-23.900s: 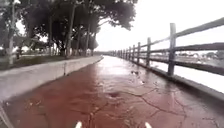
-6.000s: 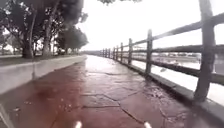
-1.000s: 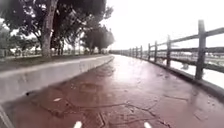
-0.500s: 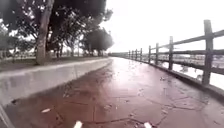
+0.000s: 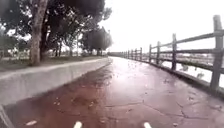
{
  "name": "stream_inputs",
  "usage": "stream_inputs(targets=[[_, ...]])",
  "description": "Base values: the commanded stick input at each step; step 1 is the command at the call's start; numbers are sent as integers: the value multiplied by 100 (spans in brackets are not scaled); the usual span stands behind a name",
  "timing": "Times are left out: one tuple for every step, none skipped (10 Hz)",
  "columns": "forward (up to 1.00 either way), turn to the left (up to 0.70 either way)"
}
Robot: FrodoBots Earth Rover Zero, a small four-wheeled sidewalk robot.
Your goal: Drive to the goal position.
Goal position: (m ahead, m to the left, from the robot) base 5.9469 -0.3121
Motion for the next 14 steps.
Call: stream_inputs(targets=[[50, -25], [50, 3], [50, 9], [50, 16], [50, 0], [50, 0], [50, 0], [50, 0], [50, 0], [50, 0], [50, -5], [50, -50], [50, -50], [50, -50]])
